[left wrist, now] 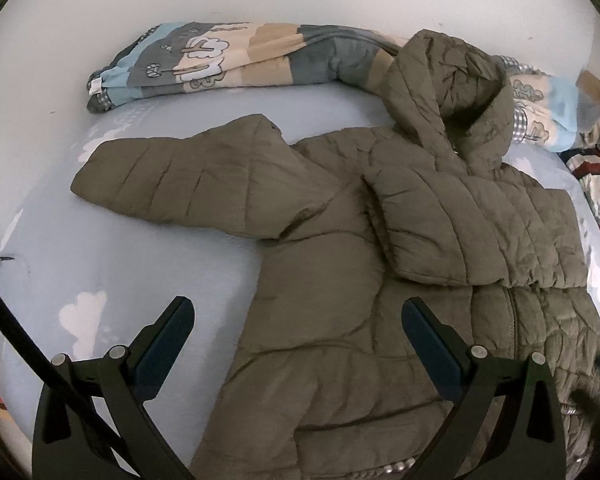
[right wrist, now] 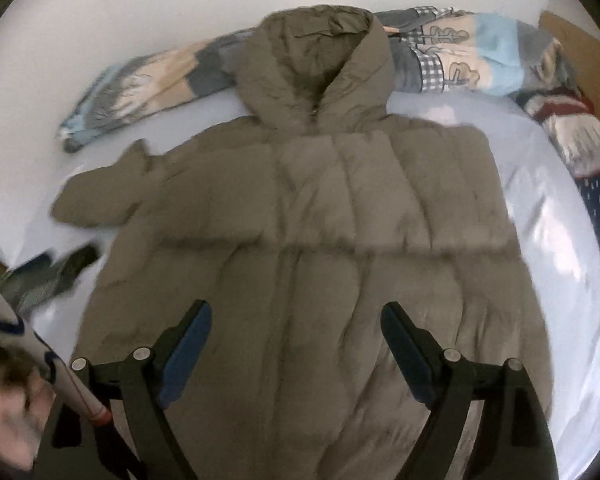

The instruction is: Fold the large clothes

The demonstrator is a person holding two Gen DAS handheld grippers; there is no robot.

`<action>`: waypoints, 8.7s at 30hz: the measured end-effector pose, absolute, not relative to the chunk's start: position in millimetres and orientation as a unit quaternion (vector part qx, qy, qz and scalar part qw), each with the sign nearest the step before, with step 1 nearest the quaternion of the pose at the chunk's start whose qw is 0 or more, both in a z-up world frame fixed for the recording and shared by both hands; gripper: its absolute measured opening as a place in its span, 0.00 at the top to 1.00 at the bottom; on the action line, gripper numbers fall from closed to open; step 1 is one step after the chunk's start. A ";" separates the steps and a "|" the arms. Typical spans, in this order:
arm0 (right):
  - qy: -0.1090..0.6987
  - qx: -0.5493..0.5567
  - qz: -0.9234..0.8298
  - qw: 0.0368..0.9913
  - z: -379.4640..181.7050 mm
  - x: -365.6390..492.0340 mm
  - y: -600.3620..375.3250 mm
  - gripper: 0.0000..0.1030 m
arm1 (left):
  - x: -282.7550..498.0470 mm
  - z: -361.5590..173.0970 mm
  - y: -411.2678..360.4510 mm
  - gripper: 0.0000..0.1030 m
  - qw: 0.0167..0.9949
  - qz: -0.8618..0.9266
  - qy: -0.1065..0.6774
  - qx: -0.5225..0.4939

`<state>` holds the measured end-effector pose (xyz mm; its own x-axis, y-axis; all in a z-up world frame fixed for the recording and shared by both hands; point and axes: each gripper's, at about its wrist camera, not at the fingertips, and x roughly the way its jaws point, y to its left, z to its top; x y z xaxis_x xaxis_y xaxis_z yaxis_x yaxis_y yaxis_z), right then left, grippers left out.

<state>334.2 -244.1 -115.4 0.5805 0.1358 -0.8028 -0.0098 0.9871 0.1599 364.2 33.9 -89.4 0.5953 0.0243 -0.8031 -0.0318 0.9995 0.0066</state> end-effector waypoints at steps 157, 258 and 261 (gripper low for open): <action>0.532 0.227 -0.031 0.815 -190.5 347.3 -361.9 0.27 | 413.2 -161.5 -22.4 0.25 0.840 0.005 0.543 0.029; 0.508 0.103 -0.023 0.855 -203.7 156.7 -296.3 0.17 | 211.1 -171.6 -53.7 0.26 0.860 0.006 0.505 0.071; 0.517 0.113 -0.014 0.849 -205.9 156.7 -294.2 0.07 | 207.1 -173.2 -51.9 0.20 0.861 0.020 0.504 0.065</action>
<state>156.7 -294.2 -205.9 0.4659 0.0940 -0.8798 0.1403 0.9739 0.1784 207.1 -51.9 -173.2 0.4906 0.1002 -0.8656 0.0300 0.9908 0.1317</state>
